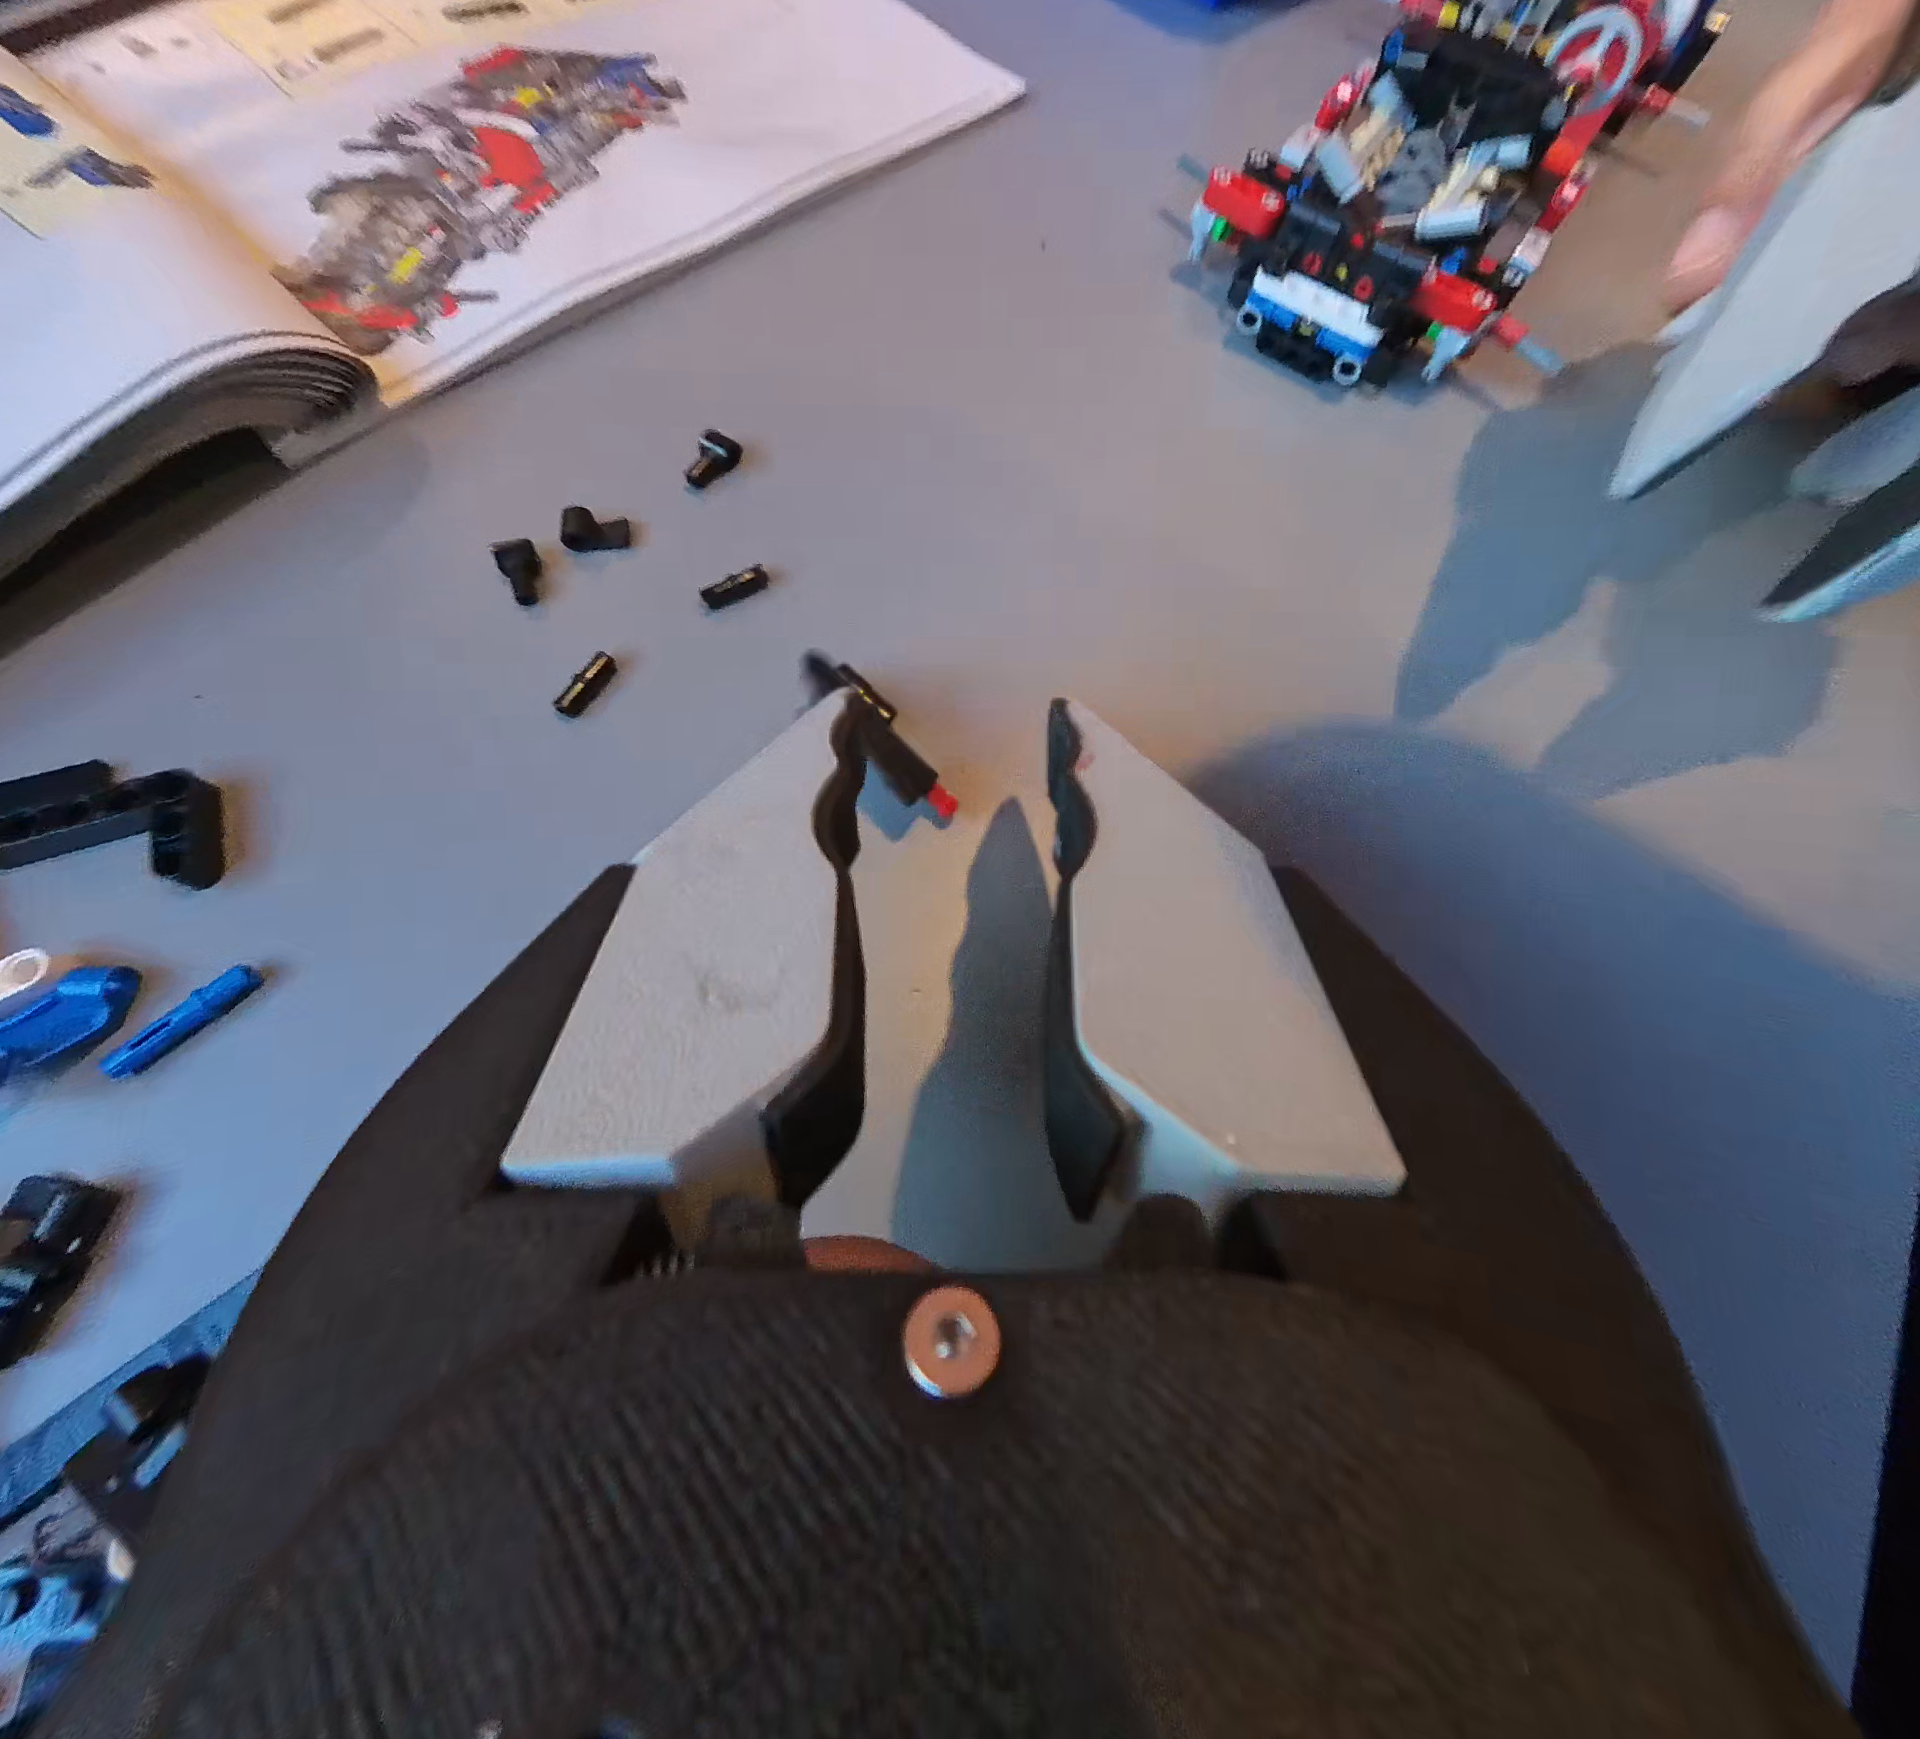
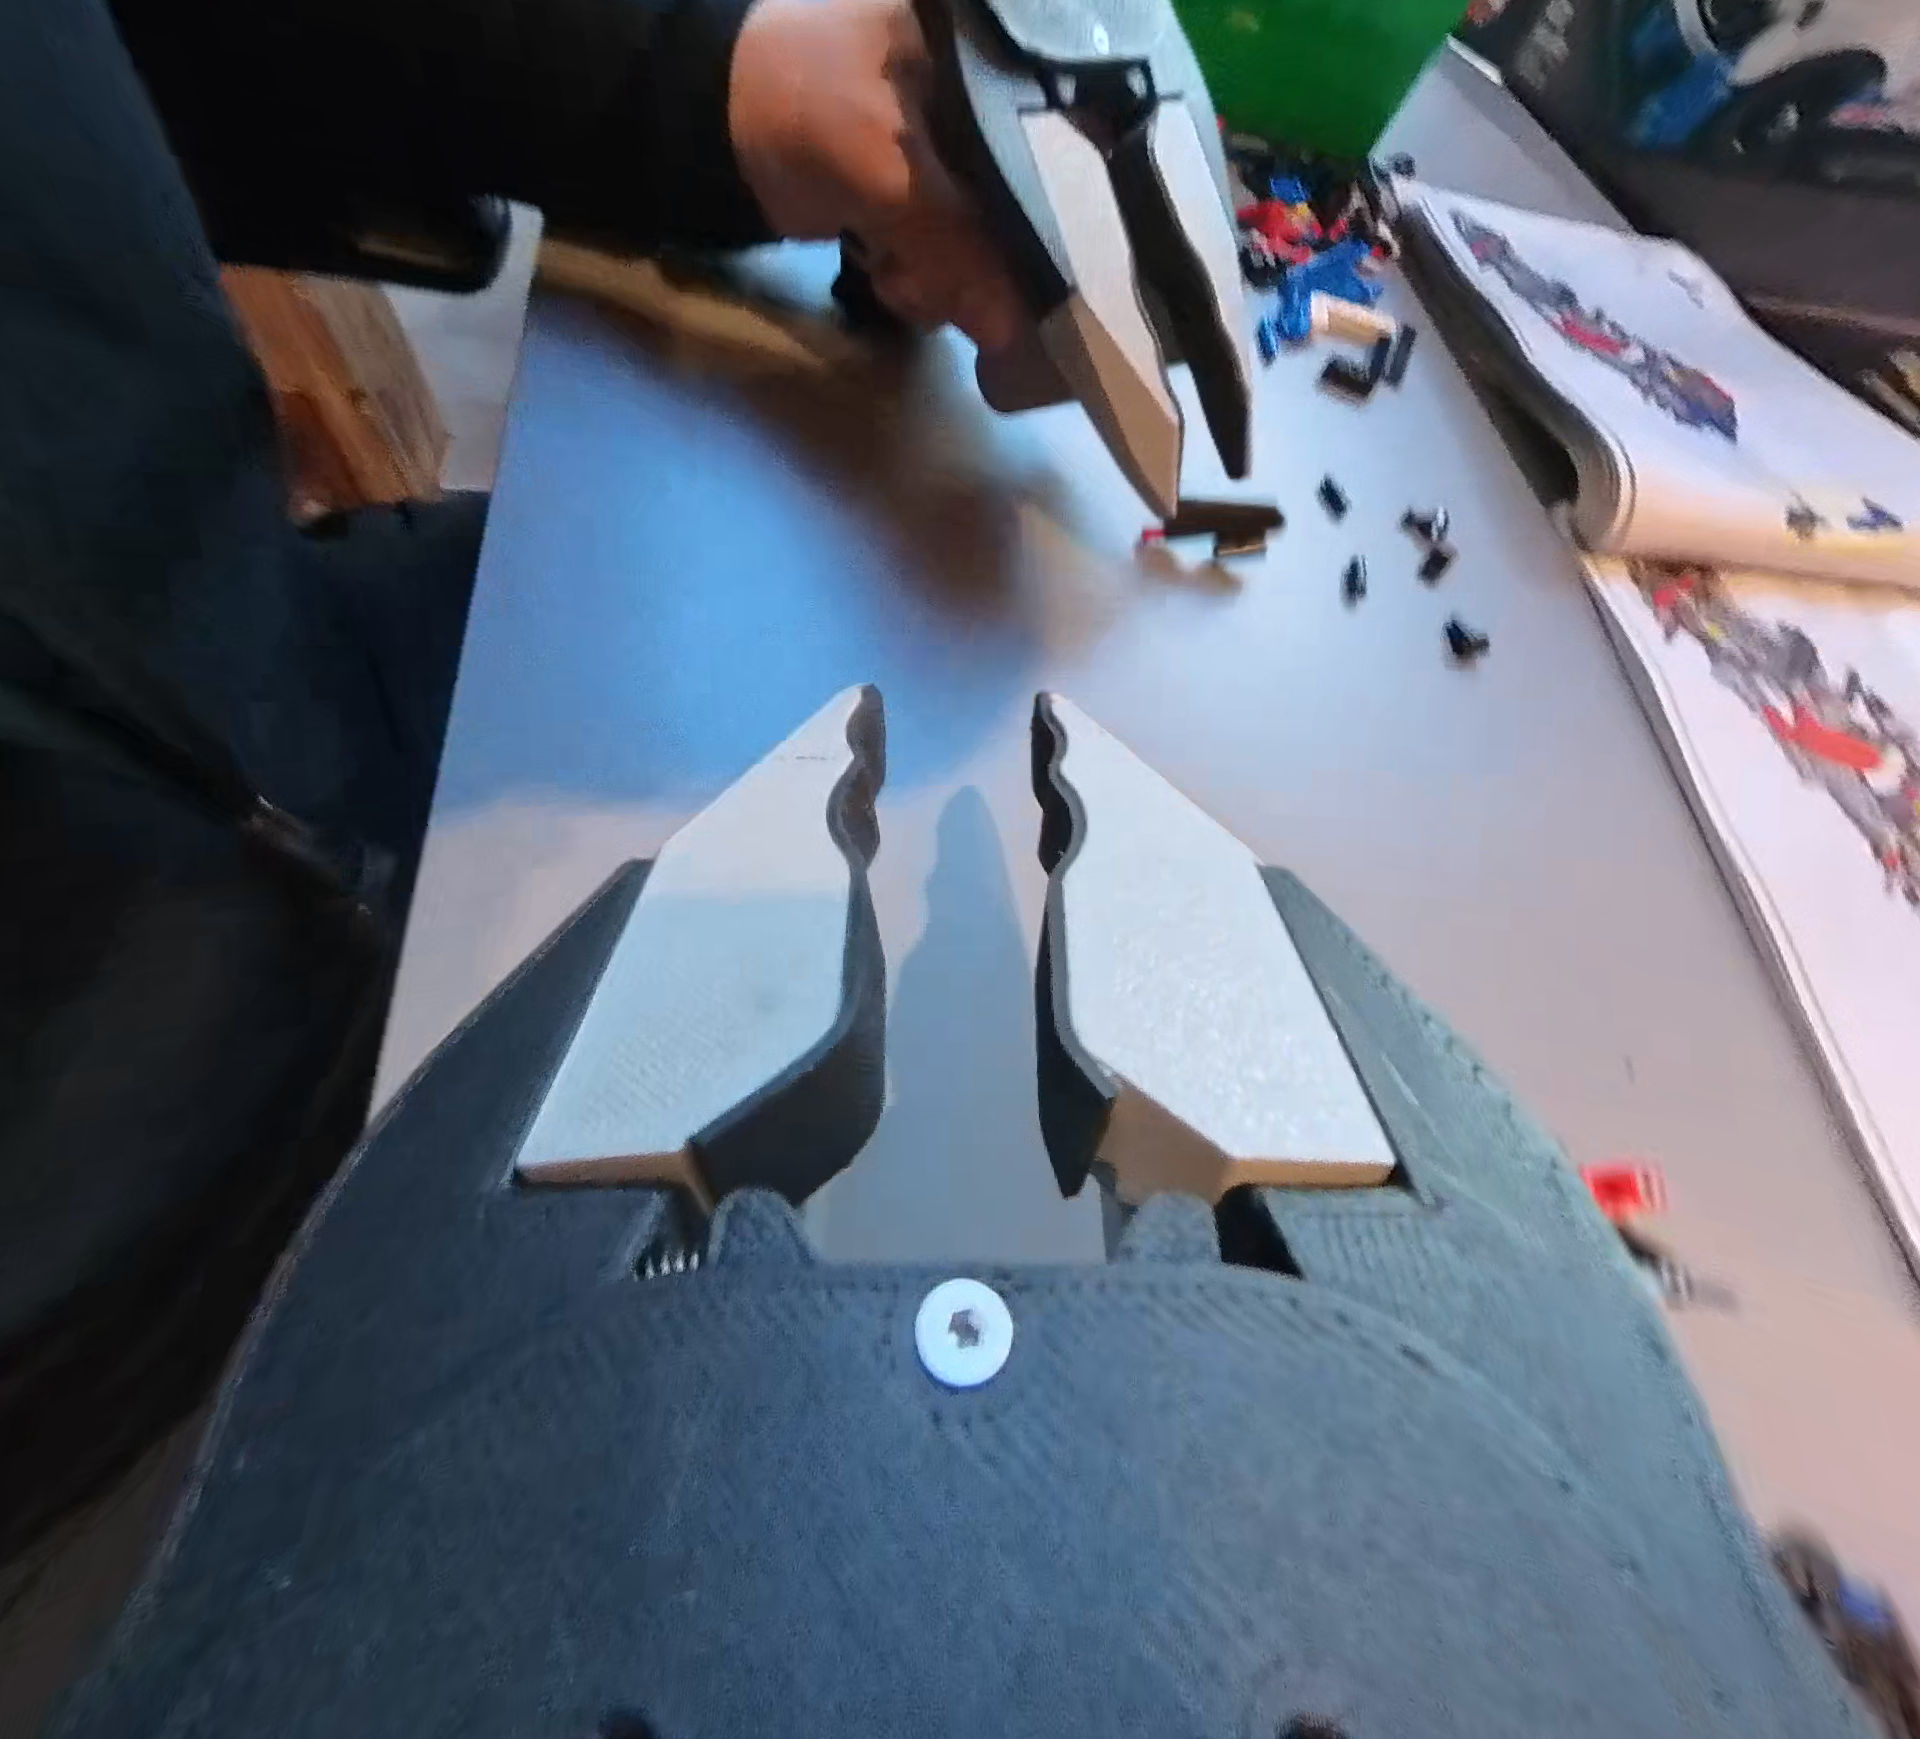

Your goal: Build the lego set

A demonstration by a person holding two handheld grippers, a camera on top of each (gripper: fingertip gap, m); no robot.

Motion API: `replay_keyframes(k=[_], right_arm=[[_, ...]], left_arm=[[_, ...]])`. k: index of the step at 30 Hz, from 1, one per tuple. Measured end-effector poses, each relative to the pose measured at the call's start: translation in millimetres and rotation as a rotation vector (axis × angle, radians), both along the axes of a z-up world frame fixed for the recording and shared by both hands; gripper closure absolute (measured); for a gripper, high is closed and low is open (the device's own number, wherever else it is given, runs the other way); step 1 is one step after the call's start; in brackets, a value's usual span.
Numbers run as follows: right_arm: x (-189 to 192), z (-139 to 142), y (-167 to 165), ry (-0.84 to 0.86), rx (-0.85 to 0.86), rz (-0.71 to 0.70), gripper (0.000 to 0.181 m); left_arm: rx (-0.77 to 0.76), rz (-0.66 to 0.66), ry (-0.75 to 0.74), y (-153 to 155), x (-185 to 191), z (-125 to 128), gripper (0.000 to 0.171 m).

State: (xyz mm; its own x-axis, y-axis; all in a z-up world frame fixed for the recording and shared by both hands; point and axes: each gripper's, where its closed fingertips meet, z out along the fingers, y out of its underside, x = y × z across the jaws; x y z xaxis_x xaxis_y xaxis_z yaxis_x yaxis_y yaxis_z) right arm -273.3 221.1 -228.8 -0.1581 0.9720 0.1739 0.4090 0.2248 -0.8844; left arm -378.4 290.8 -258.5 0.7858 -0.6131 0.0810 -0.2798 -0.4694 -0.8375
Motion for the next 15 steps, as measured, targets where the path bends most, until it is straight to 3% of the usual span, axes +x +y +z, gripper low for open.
replay_keyframes(k=[7,15], right_arm=[[-41,33,-4,0.265,-0.225,0.103,0.158],[-43,36,-6,0.302,-0.299,0.142,0.159]], left_arm=[[0.277,0.048,-0.061,-9,-9,38,0.147],[0.313,0.024,-0.089,-9,-9,45,0.148]])
